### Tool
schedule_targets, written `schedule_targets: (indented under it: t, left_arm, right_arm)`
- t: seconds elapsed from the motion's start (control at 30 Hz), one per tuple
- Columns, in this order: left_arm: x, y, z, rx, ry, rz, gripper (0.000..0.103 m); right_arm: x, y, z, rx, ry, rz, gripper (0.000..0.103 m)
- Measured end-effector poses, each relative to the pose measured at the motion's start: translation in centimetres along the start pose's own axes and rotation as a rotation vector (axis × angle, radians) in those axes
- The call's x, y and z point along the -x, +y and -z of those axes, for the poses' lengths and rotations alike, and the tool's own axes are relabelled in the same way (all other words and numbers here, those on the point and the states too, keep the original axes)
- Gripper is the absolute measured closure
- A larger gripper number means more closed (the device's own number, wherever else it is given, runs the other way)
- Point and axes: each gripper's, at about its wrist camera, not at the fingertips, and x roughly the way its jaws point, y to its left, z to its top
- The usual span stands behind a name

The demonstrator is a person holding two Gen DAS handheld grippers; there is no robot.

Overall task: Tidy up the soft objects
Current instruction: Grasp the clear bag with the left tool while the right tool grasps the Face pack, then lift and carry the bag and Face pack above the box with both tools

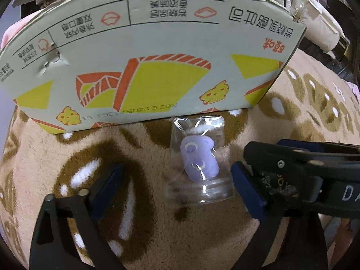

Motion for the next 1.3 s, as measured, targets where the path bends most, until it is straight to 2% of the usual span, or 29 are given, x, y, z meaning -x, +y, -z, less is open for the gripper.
schedule_targets:
  t: [0.1,0.2,0.37,0.47,0.53,0.6,0.73,0.8,0.9,1.03,1.17,1.2,1.23,1.3]
  left_arm:
    - [-0.2,-0.2,0.0,-0.011,0.004,-0.015,0.017]
    - [-0.1,-0.6,0.0,-0.030,-0.002,-0.015,0.025]
    - [0.7,-0.5,0.4,-0.031,-0.007,-0.013,0.048]
    - [1.1,-0.5,0.8,-0.036,-0.001,-0.007,0.048]
    - [1.2,-0.7,1.0,-0.043,0.003,-0.014,0.048]
    - [1.3,-0.8,1.2,-0.046,0.006,-0.023,0.048]
    - [1.6,-0.4,1.8,-0.050,0.009,-0.019,0.048]
    - [1.8,-0.3,2.2,-0.054,0.009,-0.024,0.048]
    - [2.2,0.3,2.7,-0.041,0.009,-0.028,0.048]
    - [3.0,1.1,3.0,-0.017,-0.005,-0.058,0.048]
    - [4.5,2.1,3.1,0.010,-0.058,-0.122,0.048]
    - [5.1,2.3,3.2,0.021,-0.073,-0.133,0.054]
    - [5.7,2.5,3.4,0.031,-0.086,-0.143,0.067]
    - [7.0,3.1,3.8,0.049,-0.104,-0.159,0.067]
  right_arm:
    - [0.0,-0.1,0.0,-0.001,0.000,-0.003,0.037]
    - [0.1,-0.2,0.0,0.002,0.000,0.000,0.036]
    - [-0.2,0.0,0.0,0.008,-0.001,0.007,0.036]
    - [-0.3,-0.1,0.0,0.000,0.006,0.001,0.034]
    - [-0.5,-0.1,0.0,0.003,0.015,-0.006,0.027]
    - [-0.7,0.2,0.1,0.014,0.019,-0.004,0.026]
    - [-0.8,0.7,0.2,0.045,0.016,0.027,0.027]
    - [-0.8,0.8,0.2,0.054,0.017,0.038,0.034]
    - [-0.8,0.8,0.3,0.067,0.013,0.049,0.034]
    - [-0.9,1.7,0.9,0.094,0.001,0.059,0.034]
    - [-0.1,1.9,1.2,0.091,-0.046,0.021,0.035]
    - [0.4,2.0,1.1,0.095,-0.069,0.012,0.035]
    - [0.9,2.2,1.2,0.100,-0.092,0.005,0.035]
    - [2.0,2.7,1.4,0.131,-0.142,0.010,0.035]
